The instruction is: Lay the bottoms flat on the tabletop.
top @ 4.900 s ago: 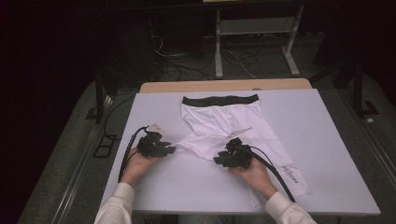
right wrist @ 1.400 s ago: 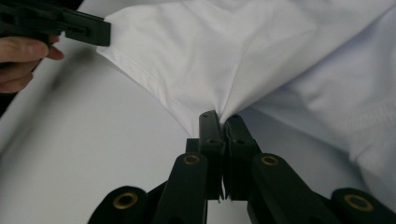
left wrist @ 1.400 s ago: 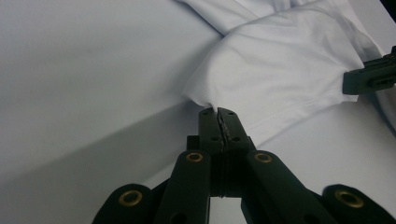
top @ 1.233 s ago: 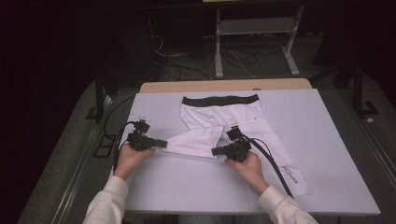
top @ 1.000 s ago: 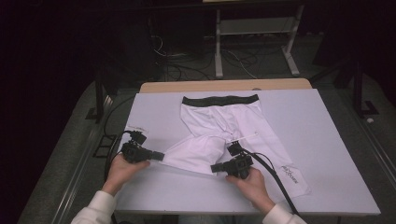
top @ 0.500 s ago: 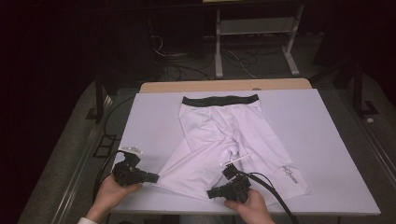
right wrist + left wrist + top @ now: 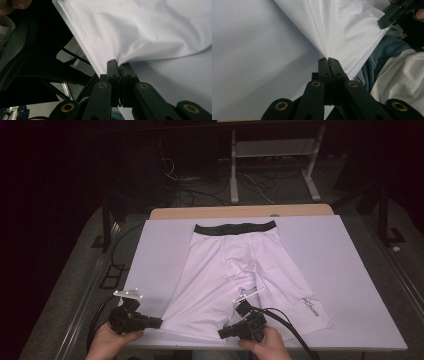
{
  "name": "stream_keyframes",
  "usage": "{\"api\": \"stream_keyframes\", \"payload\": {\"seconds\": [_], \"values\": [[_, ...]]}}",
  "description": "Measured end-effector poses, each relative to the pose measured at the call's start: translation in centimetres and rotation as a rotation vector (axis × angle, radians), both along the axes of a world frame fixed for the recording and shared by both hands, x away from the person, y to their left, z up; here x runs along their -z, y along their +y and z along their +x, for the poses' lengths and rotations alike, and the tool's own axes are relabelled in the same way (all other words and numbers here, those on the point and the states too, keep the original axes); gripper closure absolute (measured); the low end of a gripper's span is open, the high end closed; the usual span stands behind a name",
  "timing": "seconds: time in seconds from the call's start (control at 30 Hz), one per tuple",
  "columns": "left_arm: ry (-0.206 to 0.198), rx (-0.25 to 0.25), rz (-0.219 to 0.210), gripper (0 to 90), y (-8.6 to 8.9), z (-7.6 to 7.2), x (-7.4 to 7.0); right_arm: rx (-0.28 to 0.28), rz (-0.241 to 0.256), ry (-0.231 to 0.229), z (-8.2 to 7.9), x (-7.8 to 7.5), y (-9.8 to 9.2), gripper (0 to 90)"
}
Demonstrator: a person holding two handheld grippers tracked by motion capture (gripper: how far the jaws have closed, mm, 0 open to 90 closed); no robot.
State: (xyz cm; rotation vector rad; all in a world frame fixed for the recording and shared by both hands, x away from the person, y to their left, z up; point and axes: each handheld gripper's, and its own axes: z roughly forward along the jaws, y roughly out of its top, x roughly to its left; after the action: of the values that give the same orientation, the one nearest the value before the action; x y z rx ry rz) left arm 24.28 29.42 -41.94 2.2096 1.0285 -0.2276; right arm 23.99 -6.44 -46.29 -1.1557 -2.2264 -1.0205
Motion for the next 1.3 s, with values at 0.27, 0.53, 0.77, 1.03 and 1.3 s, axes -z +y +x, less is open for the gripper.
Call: {"api": "stream_keyframes", "payload": {"seconds": [0.27, 0.53, 0.77, 1.03, 1.3], "values": [[0.011, 0.001, 0.013, 84.6, -0.2, 0.2, 0.4, -0.018, 0.012, 0.015, -0.2, -0.2, -0.1, 82.8], [-0.031, -0.013, 0.013, 53.0, -0.5, 0.2, -0.1, -0.032, 0.031, -0.010, -0.6, -1.7, -1.2, 64.9], [-0.078, -0.001, -0.033, 33.8, -1.5, 1.0, -1.0, -0.017, 0.031, -0.130, 0.3, -3.8, -3.6, 41.5], [-0.149, -0.008, -0.079, 15.3, -2.4, 2.2, -2.1, -0.009, 0.015, -0.223, 1.9, -6.4, -6.7, 14.1], [-0.223, -0.014, -0.117, 1.2, -3.3, 3.5, -3.0, 0.020, -0.021, -0.307, 3.5, -7.8, -9.1, 1.4]]}}
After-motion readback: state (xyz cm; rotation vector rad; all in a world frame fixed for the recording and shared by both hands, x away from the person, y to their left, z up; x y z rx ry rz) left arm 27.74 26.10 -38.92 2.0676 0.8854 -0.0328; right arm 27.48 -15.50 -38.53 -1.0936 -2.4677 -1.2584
